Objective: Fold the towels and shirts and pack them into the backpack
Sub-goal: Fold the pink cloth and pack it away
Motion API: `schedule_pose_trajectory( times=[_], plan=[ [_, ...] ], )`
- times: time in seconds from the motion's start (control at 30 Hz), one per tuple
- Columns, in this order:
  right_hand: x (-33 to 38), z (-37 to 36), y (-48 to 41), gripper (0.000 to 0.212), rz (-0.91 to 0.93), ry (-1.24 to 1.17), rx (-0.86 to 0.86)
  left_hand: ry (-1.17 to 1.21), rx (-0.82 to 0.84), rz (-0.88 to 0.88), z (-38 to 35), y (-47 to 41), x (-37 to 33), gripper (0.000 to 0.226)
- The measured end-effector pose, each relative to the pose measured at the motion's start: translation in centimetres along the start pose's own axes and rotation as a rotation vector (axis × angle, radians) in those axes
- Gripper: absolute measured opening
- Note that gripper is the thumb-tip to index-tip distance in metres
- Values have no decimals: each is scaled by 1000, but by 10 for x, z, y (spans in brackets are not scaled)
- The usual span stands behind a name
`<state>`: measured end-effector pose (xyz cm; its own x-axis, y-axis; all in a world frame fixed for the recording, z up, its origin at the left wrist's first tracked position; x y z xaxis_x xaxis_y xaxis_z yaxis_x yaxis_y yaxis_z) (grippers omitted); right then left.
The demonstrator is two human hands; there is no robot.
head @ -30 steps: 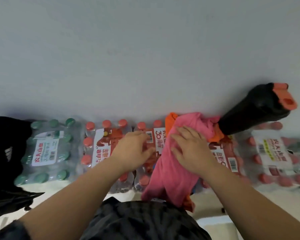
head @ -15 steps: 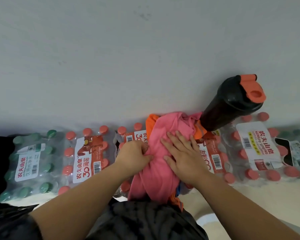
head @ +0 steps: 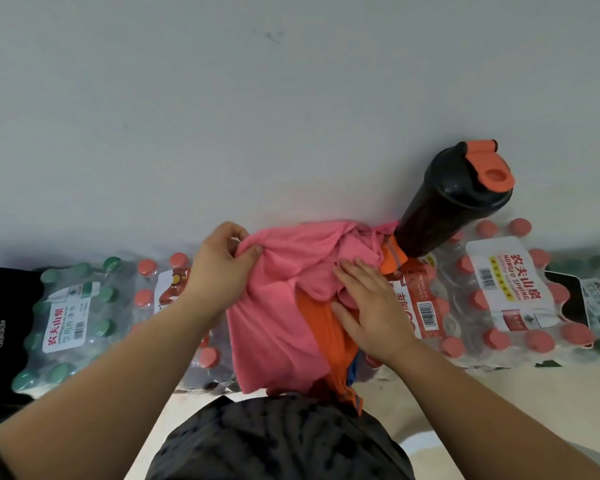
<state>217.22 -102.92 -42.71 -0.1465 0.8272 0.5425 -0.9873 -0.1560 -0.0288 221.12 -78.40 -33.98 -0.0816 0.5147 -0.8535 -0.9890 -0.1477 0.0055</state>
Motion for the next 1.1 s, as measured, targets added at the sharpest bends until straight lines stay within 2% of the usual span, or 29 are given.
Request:
schedule_pose_trajectory(
  times=[0.07,0.13,0.2,0.37,0.57,0.73,0.8,0.9,0.97,1.03,1.1],
  plan=[
    [2,-2,-1,72,7,64,21,-228,8,-35,15,-14,2,16],
    [4,-3,-3,74,-7,118,26,-625,84,-85,21,-19,6,44],
    [7,1,-7,69,-27,140,7,-794,134,-193,12,-13,6,58],
    [25,25,-17,46,7,112,-129,-773,340,-240,-38,28,22,34],
    [47,13,-40,48,47,293,70,-667,276,-177,-27,31,38,40],
    [55,14,-67,50,76,398,84,-618,276,-265,3,40,36,22],
    [69,25,-70,43,111,307,25,-604,247,-258,26,44,35,21],
    [109,53,-62,30,206,28,-51,-536,150,-220,73,48,36,15],
    [142,68,-50,22,250,-136,-26,-378,108,-193,93,56,28,26],
    [178,79,-36,18,296,-214,-5,-213,129,-194,93,62,13,47],
    [212,84,-22,18,331,-268,23,-155,157,-269,85,67,-8,52]
  ],
)
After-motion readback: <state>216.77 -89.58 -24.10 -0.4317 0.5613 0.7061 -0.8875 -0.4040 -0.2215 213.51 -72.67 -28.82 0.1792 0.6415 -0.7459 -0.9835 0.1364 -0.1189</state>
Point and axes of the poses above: each hand's wrist, its own y-axis away from the middle knuckle, its own z-axis out of the back of the hand, x = y × z, the point moved 10 cm from there along -y, towards the middle knuckle, and after that the axes turned 10 degrees about -z, right-handed, at the moved point
